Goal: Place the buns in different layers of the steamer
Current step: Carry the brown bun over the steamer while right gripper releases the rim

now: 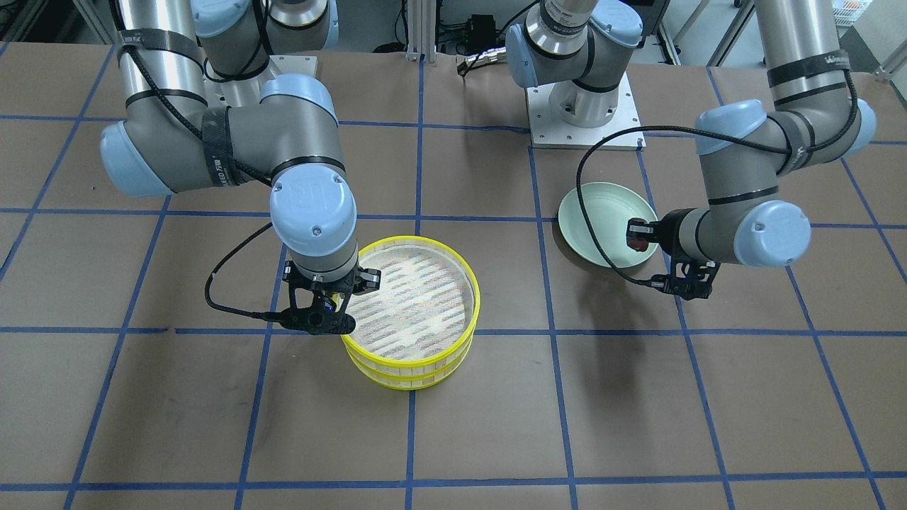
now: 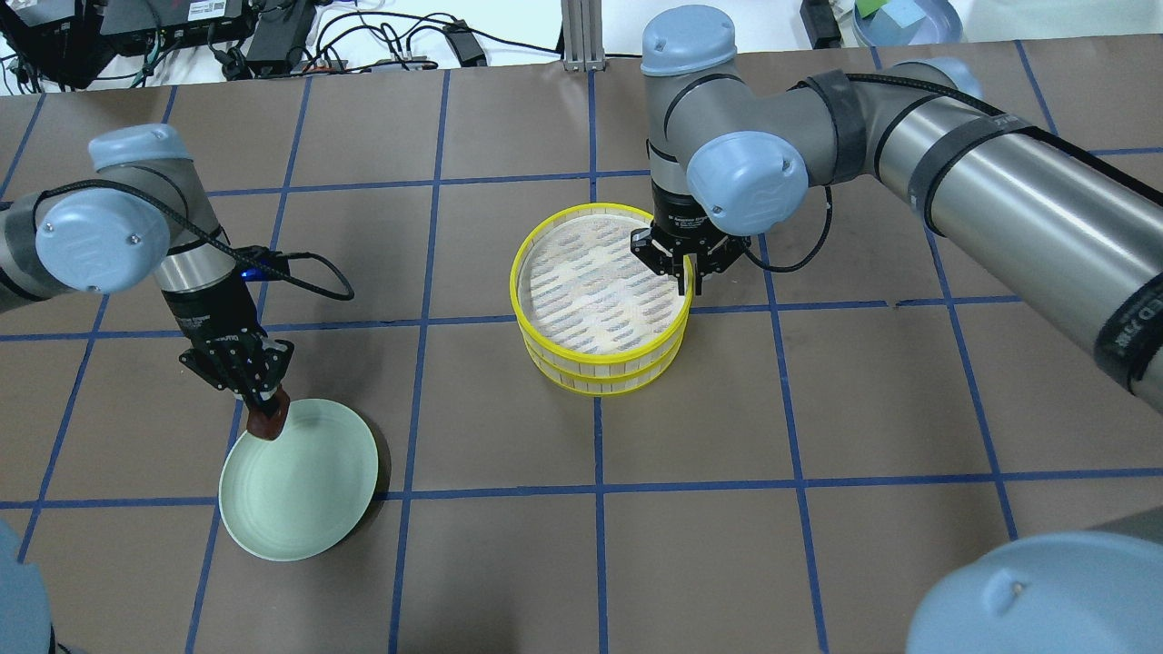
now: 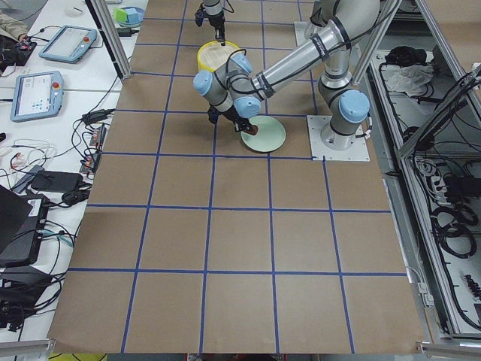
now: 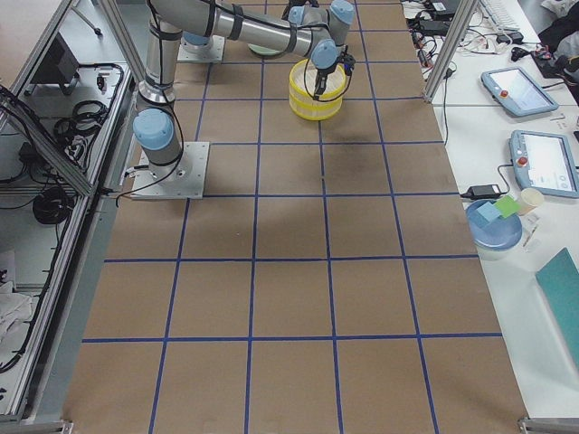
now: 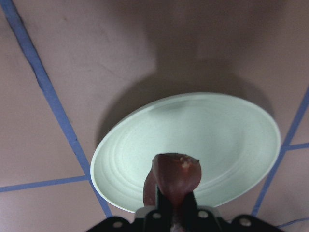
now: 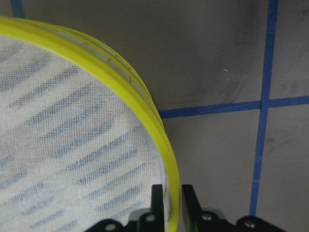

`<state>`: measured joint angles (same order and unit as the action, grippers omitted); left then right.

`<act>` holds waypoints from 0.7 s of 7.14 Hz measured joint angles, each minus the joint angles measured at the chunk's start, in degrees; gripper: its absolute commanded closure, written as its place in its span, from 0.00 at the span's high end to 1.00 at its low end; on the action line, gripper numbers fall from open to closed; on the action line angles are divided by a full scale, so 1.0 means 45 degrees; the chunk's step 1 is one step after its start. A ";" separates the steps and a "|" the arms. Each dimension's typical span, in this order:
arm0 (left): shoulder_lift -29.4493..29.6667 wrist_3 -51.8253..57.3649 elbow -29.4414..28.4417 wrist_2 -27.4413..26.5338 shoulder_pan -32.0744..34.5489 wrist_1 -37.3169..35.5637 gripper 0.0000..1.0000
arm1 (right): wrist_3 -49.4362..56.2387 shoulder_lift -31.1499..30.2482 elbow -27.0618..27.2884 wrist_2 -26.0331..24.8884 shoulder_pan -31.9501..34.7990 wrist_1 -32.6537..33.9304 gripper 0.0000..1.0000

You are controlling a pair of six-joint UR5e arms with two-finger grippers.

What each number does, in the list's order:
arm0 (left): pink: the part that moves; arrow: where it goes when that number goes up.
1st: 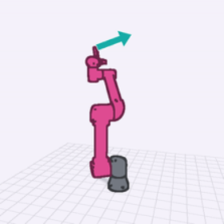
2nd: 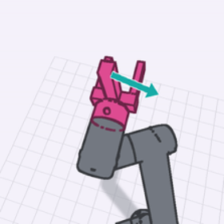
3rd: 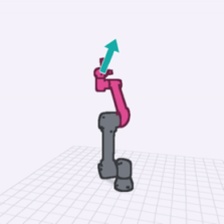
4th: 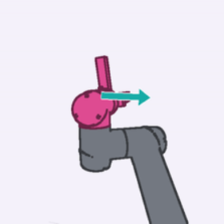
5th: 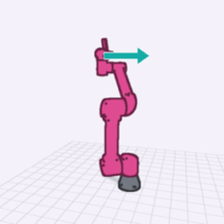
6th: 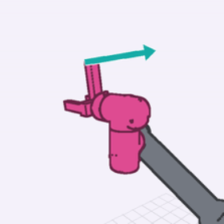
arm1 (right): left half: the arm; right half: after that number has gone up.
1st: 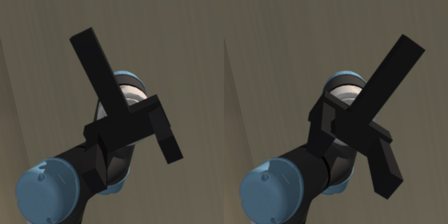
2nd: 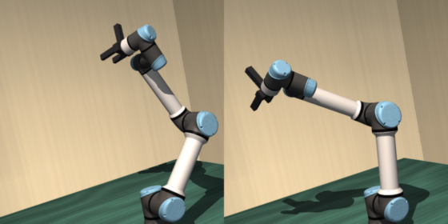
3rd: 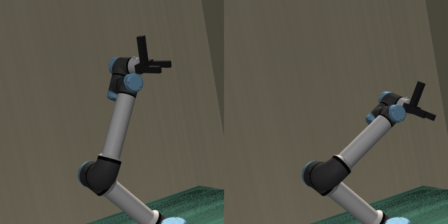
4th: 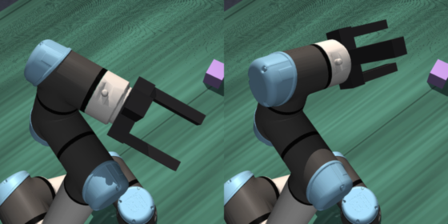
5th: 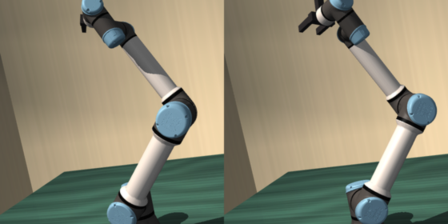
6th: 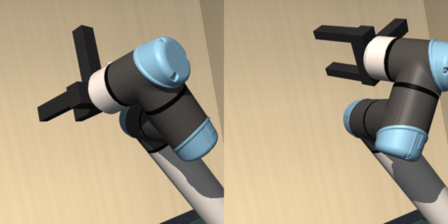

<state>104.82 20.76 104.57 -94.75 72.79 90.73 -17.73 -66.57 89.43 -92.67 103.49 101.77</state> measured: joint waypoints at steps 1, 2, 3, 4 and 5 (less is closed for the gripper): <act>-0.0377 -0.0187 -0.0382 0.0586 0.0042 0.0024 0.00 | 0.0034 -0.0161 -0.0015 -0.0062 0.0001 0.0023 1.00; -0.0739 -0.0544 -0.0688 0.1159 0.0179 0.0020 0.00 | 0.0082 -0.0612 -0.0054 -0.0068 -0.0010 0.0047 0.99; -0.1080 -0.1240 -0.1067 0.1835 0.0462 0.0010 0.00 | 0.0246 -0.1387 -0.0092 -0.0017 -0.0037 0.0023 1.00; -0.1326 -0.2106 -0.1453 0.2701 0.0856 -0.0016 0.00 | 0.0460 -0.2296 -0.0125 0.0075 -0.0103 -0.0037 1.00; -0.1443 -0.3069 -0.1687 0.3774 0.1295 -0.0126 0.00 | 0.0573 -0.3172 -0.0165 0.0165 -0.0205 -0.0255 1.00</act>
<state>98.33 6.95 96.98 -77.77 78.62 90.17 -15.15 -80.84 88.68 -91.93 102.57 100.62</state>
